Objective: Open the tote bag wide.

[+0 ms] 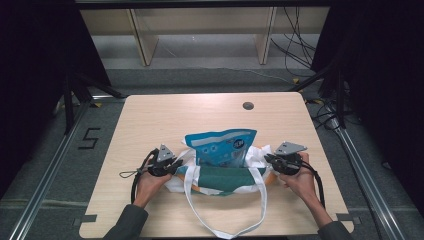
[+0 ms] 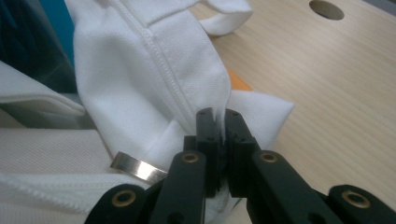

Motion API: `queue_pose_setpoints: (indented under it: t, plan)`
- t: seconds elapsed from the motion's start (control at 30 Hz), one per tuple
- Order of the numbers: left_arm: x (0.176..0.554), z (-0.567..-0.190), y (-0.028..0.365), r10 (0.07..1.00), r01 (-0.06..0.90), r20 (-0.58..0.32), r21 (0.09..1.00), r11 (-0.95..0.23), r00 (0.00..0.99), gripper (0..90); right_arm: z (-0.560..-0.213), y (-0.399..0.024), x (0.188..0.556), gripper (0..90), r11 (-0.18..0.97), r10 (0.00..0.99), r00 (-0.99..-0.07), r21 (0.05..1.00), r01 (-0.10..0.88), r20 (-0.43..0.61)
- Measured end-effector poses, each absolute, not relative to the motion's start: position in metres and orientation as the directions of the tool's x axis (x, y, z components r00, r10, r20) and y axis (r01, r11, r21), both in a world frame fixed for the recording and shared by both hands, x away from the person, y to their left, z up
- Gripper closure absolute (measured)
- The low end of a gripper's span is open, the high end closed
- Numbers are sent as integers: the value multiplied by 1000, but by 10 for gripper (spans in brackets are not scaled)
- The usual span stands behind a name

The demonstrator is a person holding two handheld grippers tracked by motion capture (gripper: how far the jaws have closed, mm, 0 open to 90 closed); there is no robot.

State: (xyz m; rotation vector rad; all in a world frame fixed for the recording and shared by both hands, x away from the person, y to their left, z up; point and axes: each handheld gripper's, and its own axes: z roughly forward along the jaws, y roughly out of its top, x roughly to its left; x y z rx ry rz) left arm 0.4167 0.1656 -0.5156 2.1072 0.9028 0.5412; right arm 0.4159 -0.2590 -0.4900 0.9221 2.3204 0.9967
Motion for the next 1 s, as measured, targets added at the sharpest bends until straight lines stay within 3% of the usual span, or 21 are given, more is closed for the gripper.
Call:
queue_pose_setpoints:
  t: [0.2, 0.23, 0.33, 0.5, 0.6, 0.73, 1.0]
  plan:
    - [417, -512, 164, 719, 382, 157, 760, -526, 677, 796, -496, -257, 417, 865, 533, 719, -680, 741, 408, -143]
    - [416, -512, 164, 736, 409, 133, 760, -506, 664, 766, -495, -257, 418, 856, 528, 719, -683, 740, 416, -129]
    - [417, -503, 168, 730, 395, 172, 747, -534, 661, 681, -485, -260, 415, 773, 503, 743, -657, 752, 426, -125]
    - [411, -480, 176, 785, 455, 53, 790, -411, 617, 491, -451, -269, 400, 663, 377, 780, -625, 829, 412, -44]
    - [405, -461, 181, 777, 436, 59, 800, -413, 627, 424, -433, -269, 389, 626, 331, 765, -644, 863, 381, -9]
    - [390, -439, 180, 771, 414, 30, 830, -374, 636, 431, -417, -258, 371, 594, 323, 696, -718, 888, 328, 12]
    - [362, -418, 165, 691, 382, -76, 873, -303, 719, 566, -406, -226, 349, 564, 362, 561, -826, 879, 312, 62]
